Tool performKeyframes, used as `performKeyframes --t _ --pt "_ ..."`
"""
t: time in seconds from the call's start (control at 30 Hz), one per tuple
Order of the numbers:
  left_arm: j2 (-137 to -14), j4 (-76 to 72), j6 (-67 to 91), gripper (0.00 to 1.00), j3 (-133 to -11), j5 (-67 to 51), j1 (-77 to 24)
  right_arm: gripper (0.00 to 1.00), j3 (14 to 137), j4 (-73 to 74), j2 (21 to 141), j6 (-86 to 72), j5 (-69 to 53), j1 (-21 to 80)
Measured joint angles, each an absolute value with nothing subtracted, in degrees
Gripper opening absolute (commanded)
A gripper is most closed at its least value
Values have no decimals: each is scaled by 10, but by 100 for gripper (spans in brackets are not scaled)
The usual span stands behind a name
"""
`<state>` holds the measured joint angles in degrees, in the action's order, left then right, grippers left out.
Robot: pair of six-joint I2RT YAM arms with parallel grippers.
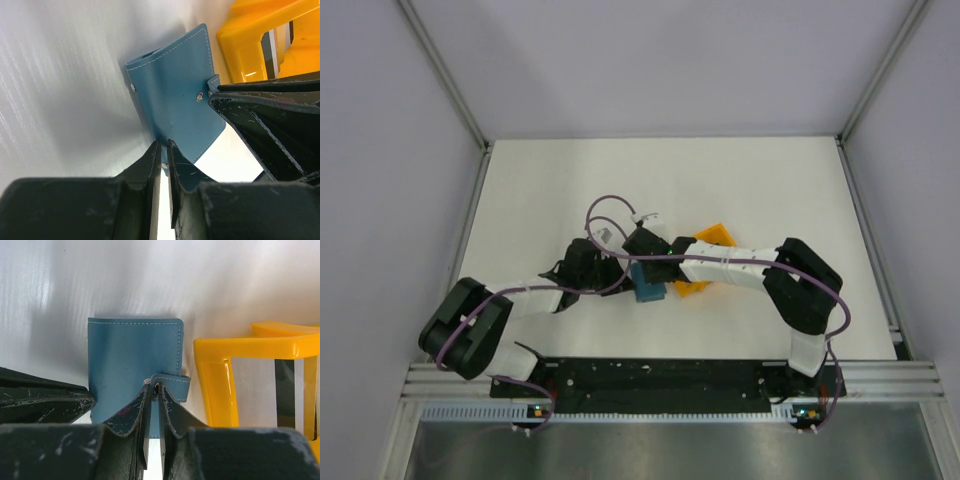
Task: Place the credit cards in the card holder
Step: Close the card holder at the center of the board.
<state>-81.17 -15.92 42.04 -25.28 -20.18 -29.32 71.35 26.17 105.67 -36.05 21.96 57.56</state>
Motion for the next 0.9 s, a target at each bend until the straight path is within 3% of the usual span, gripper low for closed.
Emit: performKeyframes --t 0.1,0.27,0.5,0.9 --pt "-812 -159 420 14 -253 -202 -293 2 714 262 1057 -361 219 576" --pt "-812 -159 420 14 -253 -202 -293 0 714 262 1057 -362 219 576" --pt "-812 -159 420 14 -253 -203 -293 10 714 262 1057 -362 212 575" --pt "-812 -160 420 13 -253 -204 -293 14 713 262 1057 -362 201 572"
